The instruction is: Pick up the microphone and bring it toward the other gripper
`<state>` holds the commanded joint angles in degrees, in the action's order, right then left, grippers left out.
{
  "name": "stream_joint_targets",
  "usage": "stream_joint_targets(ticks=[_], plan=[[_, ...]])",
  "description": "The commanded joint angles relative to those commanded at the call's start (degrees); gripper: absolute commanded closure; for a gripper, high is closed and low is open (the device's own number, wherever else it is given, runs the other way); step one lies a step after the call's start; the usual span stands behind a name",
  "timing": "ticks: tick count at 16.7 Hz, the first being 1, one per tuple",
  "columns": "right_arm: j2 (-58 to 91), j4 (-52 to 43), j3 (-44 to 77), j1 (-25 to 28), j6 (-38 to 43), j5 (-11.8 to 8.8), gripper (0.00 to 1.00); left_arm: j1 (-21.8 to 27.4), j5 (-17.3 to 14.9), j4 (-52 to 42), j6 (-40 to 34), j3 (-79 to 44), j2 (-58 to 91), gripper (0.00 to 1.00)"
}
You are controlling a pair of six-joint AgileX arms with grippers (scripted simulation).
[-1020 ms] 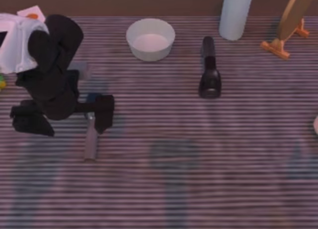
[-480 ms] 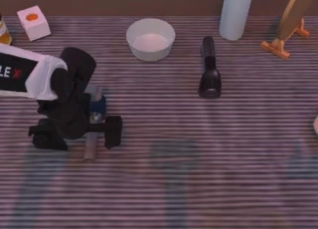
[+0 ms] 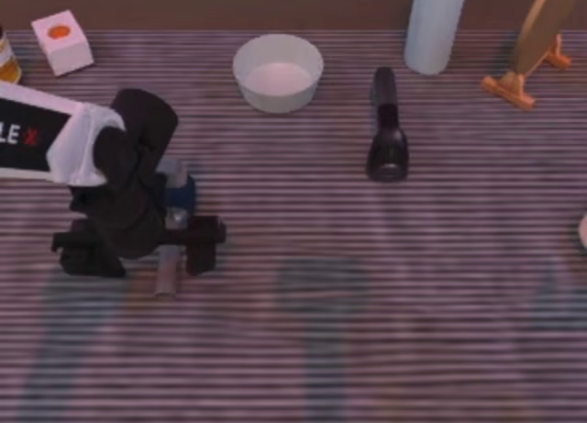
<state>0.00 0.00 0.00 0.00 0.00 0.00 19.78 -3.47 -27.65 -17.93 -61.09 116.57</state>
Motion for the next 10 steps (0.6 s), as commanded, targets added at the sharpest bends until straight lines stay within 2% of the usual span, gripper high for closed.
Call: stream_joint_targets(ticks=[9,10], plan=[[0.00,0.00,0.00,0.00,0.00,0.00,0.00,0.00,0.00,0.00,0.00,0.00,0.00,0.98],[0.00,0.00,0.00,0.00,0.00,0.00,0.00,0.00,0.00,0.00,0.00,0.00,0.00,1.00]])
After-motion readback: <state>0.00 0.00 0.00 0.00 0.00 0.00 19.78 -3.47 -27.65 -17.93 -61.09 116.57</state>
